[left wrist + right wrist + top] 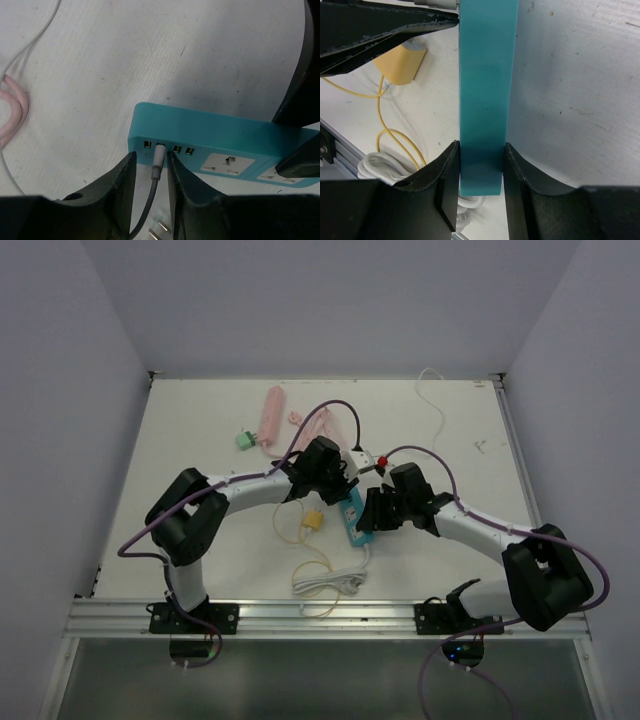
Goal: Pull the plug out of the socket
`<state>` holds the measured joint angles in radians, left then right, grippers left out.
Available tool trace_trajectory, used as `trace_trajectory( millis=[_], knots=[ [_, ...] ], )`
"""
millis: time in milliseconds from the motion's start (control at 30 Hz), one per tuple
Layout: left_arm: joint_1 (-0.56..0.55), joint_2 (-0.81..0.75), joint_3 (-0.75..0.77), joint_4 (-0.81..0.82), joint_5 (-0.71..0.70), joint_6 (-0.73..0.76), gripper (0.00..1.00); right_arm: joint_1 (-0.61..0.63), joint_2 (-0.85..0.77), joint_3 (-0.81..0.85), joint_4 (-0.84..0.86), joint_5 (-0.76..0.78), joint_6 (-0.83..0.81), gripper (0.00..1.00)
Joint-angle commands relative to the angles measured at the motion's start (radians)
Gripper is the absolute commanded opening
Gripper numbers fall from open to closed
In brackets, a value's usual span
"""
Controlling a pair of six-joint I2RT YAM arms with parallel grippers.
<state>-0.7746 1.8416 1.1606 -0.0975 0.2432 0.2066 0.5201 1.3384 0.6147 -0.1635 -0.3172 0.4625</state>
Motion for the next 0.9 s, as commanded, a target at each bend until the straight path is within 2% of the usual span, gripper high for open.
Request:
trace_trajectory(
  millis=[0,33,67,100,267,600,867],
  knots=[
    [-0.005,0.021,0.047,0.005,0.034,0.025,0.33,0.001,0.03,0.008,-0.079,-0.006,-0.03,0.0],
    [-0.005,0.022,0.048,0.004,0.034,0.027,0.29,0.001,0.03,0.008,-0.077,-0.003,-0.03,0.0],
    [-0.005,0.024,0.048,0.005,0.036,0.028,0.16,0.001,0.03,0.008,-0.077,-0.005,-0.03,0.0],
    [-0.005,0.024,0.048,0.005,0.039,0.027,0.1,0.001,0.033,0.008,-0.076,-0.002,-0.03,0.0],
    [-0.005,0.015,0.05,0.004,0.064,0.03,0.0,0.001,0.045,0.008,-0.079,0.009,-0.033,0.0],
    [-0.002,-0.042,0.027,0.007,0.076,0.043,0.0,-0.012,0.146,0.034,-0.22,0.196,0.014,0.0],
    [0.041,-0.111,-0.002,0.013,0.116,0.036,0.0,-0.058,0.176,0.013,-0.248,0.293,0.047,0.0]
  ],
)
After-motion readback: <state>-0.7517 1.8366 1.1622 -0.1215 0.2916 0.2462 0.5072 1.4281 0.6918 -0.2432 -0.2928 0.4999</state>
